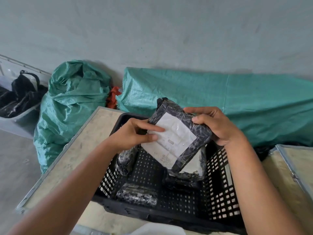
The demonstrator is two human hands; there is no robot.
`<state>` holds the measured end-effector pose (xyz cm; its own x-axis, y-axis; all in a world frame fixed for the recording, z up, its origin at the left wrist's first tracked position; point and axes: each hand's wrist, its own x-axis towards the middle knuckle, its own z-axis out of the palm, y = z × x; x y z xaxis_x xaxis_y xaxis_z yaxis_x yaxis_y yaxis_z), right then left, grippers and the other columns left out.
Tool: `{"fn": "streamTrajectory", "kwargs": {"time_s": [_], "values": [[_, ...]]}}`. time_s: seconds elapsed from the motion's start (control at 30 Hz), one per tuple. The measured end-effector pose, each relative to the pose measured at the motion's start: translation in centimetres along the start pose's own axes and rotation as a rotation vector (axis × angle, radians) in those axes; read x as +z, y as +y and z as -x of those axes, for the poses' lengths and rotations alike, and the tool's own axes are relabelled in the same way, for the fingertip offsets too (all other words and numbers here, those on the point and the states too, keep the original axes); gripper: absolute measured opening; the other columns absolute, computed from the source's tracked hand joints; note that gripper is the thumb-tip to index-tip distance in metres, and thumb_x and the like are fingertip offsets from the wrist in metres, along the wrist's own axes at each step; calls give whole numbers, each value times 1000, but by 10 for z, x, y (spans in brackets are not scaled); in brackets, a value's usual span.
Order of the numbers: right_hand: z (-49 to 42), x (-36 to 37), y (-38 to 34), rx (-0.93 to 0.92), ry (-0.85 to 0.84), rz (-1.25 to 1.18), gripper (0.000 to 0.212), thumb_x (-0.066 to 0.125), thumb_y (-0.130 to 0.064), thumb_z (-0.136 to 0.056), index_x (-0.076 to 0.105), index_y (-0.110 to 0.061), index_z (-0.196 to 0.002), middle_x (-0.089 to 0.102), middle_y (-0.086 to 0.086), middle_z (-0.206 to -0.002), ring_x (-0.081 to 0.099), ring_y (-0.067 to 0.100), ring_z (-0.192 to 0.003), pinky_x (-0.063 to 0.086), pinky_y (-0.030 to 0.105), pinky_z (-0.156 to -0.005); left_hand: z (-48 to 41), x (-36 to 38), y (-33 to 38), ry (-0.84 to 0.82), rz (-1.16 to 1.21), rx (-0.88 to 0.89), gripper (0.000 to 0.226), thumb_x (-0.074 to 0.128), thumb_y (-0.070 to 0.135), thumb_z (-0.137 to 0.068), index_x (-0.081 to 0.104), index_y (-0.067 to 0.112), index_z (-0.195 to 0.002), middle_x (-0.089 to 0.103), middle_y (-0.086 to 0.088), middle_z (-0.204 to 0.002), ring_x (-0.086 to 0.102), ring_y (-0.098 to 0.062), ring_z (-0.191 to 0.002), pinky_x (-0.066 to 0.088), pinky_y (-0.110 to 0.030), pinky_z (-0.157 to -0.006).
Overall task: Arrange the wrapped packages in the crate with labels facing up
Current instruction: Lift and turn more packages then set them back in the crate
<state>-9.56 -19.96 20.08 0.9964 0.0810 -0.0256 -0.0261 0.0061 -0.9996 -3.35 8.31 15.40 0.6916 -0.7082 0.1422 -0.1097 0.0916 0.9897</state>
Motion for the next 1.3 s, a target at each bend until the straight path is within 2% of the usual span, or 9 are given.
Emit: {"fn": "streamTrajectory", "kwargs": {"time_s": [0.2,0.37,0.6,0.73,0.83,1.0,1.13,1.23,1.3], "values": [[-4,-16,3,-3,125,-78,31,82,-36,-82,81,-32,-113,74,6,-128,67,25,-121,44,49,-112,-19,6,-11,66,165,-12,29,74,13,-83,81,25,-109,75,-2,-121,67,-19,-117,55,-28,-93],[-1,-1,45,76,241,142,85,82,-68,-65,52,-51,-143,51,-21,-144,51,-9,-125,21,52,-119,-19,14,-54,268,312,-147,32,73,15,-82,80,27,-111,73,-1,-125,67,-14,-117,56,-26,-91],[-29,52,107,200,108,527,110,93,-31,-71,29,-36,-160,33,-8,-165,30,16,-151,23,31,-115,-9,0,-108,470,375,-359,35,67,7,-94,80,36,-110,66,-7,-136,71,-15,-108,60,-29,-84],[-35,63,136,261,181,549,113,95,-13,-71,29,-23,-163,47,0,-156,49,8,-122,44,-3,-66,-14,2,-124,364,-126,-452,51,61,12,-101,59,52,-133,64,2,-132,68,-13,-78,60,-31,-69],[-36,71,153,318,198,569,116,94,-5,-70,27,-20,-163,54,4,-149,53,5,-105,52,8,-56,-18,8,-137,165,-446,-549,72,58,11,-100,30,57,-148,69,-3,-109,50,-4,-51,45,-21,-46],[-51,93,171,497,92,679,123,91,-3,-72,14,-23,-164,54,-4,-112,62,14,-91,58,21,-69,-10,4,-159,17,-650,-668,99,65,10,-96,-4,45,-158,64,-5,-115,60,-11,-77,53,-24,-62],[-61,104,185,591,135,608,115,89,-5,-76,17,-22,-165,59,4,-135,58,15,-98,48,14,-66,-12,-3,-169,67,-734,-727,106,67,16,-94,-16,32,-158,65,-1,-101,61,-13,-77,46,-23,-56],[-67,103,191,583,220,593,89,74,1,-88,28,-20,-162,55,13,-146,61,24,-113,52,26,-89,-22,-1,-174,78,-766,-703,107,68,14,-93,-16,32,-159,59,4,-85,56,-7,-63,38,-15,-43],[-69,104,196,625,230,570,86,59,8,-95,21,-28,-164,52,11,-146,64,23,-104,54,25,-75,-23,2,-183,33,-784,-714,110,69,15,-94,-19,31,-158,63,-5,-107,64,-15,-82,50,-19,-61]]}}
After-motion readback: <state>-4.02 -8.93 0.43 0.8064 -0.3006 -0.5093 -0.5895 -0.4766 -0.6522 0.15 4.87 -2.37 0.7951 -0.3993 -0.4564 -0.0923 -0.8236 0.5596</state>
